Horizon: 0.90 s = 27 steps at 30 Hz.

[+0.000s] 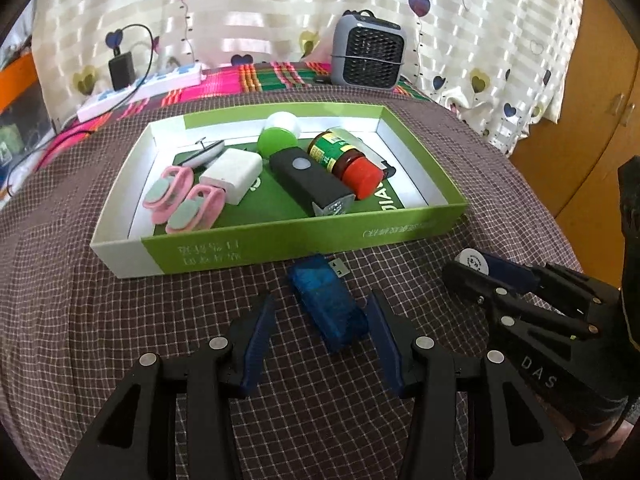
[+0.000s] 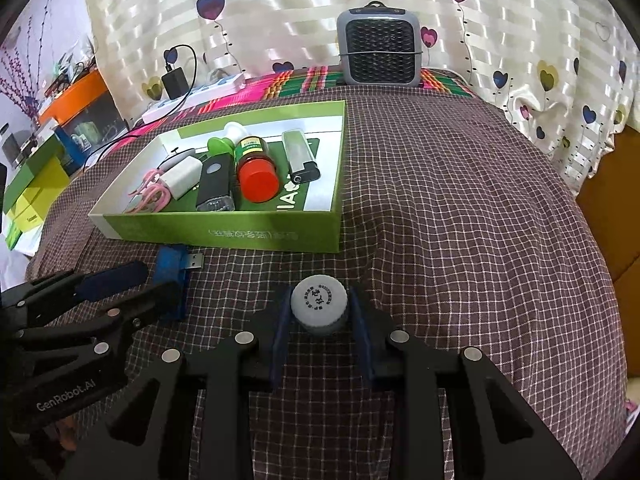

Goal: Organize rigid objects
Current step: 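Close the left tool on the blue USB stick while the right tool lifts the white jar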

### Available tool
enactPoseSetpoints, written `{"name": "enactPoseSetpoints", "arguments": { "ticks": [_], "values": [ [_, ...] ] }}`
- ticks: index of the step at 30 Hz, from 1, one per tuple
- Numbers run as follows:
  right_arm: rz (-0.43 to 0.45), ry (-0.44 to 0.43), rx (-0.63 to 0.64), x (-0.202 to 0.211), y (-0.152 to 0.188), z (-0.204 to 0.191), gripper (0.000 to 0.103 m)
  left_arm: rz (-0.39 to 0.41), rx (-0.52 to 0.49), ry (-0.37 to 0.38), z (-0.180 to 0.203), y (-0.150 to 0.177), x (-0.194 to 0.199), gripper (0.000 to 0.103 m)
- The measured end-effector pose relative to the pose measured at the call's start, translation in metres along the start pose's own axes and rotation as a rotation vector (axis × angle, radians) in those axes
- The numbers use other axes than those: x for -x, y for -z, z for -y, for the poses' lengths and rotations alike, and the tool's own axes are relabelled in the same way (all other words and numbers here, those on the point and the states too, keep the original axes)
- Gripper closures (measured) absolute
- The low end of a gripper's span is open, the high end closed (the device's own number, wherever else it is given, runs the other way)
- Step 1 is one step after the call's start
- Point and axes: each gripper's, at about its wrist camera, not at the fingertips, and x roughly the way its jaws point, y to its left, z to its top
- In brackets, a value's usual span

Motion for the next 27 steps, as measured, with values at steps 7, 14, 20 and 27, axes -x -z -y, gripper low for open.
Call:
{"name": "enactPoseSetpoints", "arguments": {
  "ticks": [7,14,20,27],
  "values": [
    [-0.003,0.000,0.001,-0.003,0.000,-0.001,0.073,0.007,-0.017,0.005,0.004,-0.001,0.002,0.056],
    [-0.003,0.003,0.003,-0.004,-0.001,-0.002,0.073,-0.013,-0.005,-0.032,0.001,-0.001,-0.006,0.056],
    [-0.004,0.007,0.012,-0.004,0.000,-0.002,0.073,-0.012,0.016,-0.036,-0.007,0.000,-0.006,0.056],
    [-0.003,0.006,0.008,-0.004,0.000,-0.001,0.073,0.003,-0.012,-0.053,-0.006,-0.001,-0.008,0.056]
  ]
}}
